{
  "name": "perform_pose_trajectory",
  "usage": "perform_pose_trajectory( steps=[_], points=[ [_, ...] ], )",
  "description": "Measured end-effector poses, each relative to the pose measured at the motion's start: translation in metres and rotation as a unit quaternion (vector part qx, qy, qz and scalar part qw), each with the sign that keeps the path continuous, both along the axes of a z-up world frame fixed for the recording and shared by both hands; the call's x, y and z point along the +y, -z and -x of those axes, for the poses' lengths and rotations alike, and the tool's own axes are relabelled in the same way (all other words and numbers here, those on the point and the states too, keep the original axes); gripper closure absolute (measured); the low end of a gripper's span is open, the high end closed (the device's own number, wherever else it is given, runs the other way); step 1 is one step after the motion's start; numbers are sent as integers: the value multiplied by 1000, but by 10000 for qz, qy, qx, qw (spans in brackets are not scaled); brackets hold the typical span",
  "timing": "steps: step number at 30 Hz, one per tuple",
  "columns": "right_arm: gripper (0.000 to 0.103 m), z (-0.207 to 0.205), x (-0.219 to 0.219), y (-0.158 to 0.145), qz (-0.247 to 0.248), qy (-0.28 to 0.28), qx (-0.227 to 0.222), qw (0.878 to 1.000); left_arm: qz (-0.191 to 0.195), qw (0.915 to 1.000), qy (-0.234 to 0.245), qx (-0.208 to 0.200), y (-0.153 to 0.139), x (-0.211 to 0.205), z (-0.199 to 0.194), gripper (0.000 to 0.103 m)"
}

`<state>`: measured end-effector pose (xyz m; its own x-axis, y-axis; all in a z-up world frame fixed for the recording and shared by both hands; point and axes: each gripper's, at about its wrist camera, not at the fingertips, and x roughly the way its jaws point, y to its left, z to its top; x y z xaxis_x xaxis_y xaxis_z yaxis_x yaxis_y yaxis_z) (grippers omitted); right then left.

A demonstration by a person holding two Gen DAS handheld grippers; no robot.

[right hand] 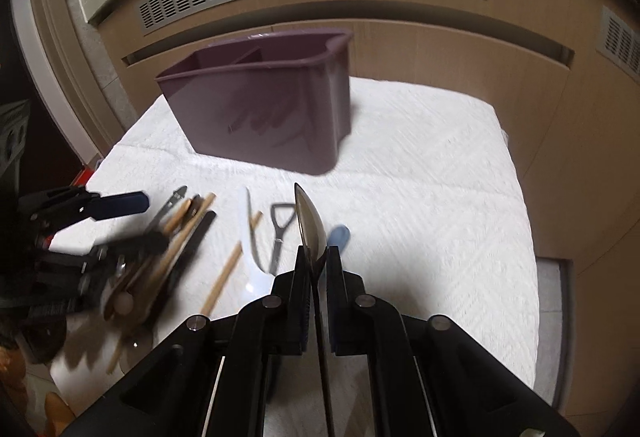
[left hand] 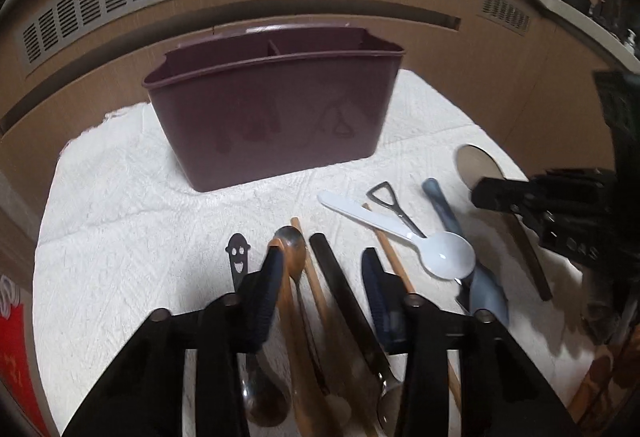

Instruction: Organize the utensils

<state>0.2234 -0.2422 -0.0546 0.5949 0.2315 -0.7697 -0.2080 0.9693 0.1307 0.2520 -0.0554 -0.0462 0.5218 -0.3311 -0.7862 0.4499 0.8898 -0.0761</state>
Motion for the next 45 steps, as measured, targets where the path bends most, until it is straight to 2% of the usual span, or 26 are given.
perform_pose_trajectory(
  steps=[2,5,8,12,16,21,26,31,33,35,37,39,43,45],
  points=[
    [97,3,-4,3,-57,-10,4,10000,174,9992,14,354,5,-2,-9,67],
    [97,6,-8,5,-147,-40,-26,9999,553,9927,283,1034,11,-17,-15,67],
    [97,9,-12,4,-149,-12,-130,9998,527,9917,272,1143,14,-33,-14,67],
    [97,10,-17,3,-207,-1,-180,9996,437,9915,-325,1178,15,-39,-31,66],
    [97,11,-17,5,-239,19,-183,9995,430,9824,-805,1630,26,-44,-54,66],
    [97,13,-18,4,-249,28,-240,9994,199,9759,-1166,1835,25,-63,-73,63],
    [97,16,-20,3,-270,33,-290,9992,-139,9779,-1285,1642,24,-87,-90,63],
    [97,20,-22,1,-315,47,-325,9990,-460,9850,-1103,1242,26,-105,-84,65],
    [97,21,-23,0,-322,48,-343,9989,-547,9876,-1047,1035,27,-109,-78,74],
    [97,23,-22,-1,-323,51,-367,9988,-529,9900,-966,886,26,-105,-70,83],
    [97,23,-21,-2,-320,49,-385,9987,-508,9922,-887,717,25,-105,-62,87],
    [97,24,-20,-3,-324,35,-398,9987,-519,9945,-805,421,22,-105,-52,95],
    [97,23,-15,-5,-378,11,-352,9987,-433,9967,-681,-112,10,-101,-31,98],
    [97,24,-12,-8,-384,-4,-355,9986,-256,9971,-645,-301,3,-93,-19,99]
  ],
)
